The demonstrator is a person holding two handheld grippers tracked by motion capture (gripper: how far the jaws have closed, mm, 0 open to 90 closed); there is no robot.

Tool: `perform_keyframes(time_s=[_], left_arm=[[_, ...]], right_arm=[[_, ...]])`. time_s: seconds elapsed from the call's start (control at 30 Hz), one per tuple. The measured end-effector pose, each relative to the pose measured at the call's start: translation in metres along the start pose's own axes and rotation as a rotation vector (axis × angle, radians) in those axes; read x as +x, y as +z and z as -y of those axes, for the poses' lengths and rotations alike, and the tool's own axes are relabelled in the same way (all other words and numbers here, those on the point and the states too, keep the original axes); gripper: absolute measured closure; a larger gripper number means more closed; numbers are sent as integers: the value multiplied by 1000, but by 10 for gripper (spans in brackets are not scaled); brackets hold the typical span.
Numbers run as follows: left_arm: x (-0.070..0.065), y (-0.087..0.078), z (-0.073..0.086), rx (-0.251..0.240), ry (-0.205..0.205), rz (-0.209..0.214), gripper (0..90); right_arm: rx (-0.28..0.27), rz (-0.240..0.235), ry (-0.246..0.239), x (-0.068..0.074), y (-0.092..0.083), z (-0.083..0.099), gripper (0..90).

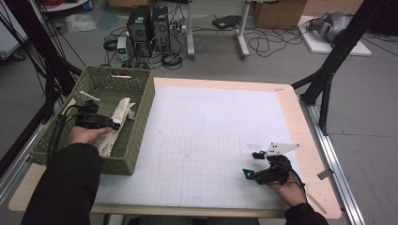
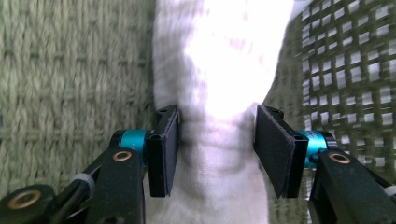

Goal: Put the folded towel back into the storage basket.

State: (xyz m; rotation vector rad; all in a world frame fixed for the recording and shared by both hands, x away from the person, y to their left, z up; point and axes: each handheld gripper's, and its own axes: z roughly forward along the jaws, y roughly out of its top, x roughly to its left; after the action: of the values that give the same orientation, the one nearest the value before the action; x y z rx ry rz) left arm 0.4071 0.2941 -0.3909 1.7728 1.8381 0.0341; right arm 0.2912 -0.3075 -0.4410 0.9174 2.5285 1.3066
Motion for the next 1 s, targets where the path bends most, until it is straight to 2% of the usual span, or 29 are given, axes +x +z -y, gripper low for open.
perform_keyframes(time_s=[0.07,0.13,0.2,0.3,0.37,0.47,0.57,0.63,0.67,0.77,0.9,1.0], left_arm=[[1,-4,-2,-39,-12,31,496],[1,-7,-3,-78,-11,21,505],[1,-5,-3,-80,-20,24,524],[1,3,-2,-43,-25,-21,537],[1,9,0,-5,-26,-72,537],[3,13,1,39,-31,-96,550],[2,18,2,76,-13,-122,651],[1,18,2,83,2,-132,748],[1,16,2,83,-4,-132,775],[1,14,1,57,-7,-141,801],[-1,6,-1,-40,-14,-159,805],[-2,3,-2,-89,-19,-181,805]], right_arm=[[5,-5,2,0,1,0,164],[4,-3,-4,0,1,0,164],[5,-5,-2,0,1,0,164],[7,-6,-1,0,2,0,164],[7,-7,-2,1,2,0,164],[9,-10,-6,1,3,0,165],[7,-12,-5,1,3,-1,165],[3,-11,-7,1,2,-1,166],[3,-12,-7,1,2,-1,166],[2,-14,-7,1,2,-1,166],[-5,-13,-12,1,1,-2,168],[-8,-12,-12,1,1,-2,169]])
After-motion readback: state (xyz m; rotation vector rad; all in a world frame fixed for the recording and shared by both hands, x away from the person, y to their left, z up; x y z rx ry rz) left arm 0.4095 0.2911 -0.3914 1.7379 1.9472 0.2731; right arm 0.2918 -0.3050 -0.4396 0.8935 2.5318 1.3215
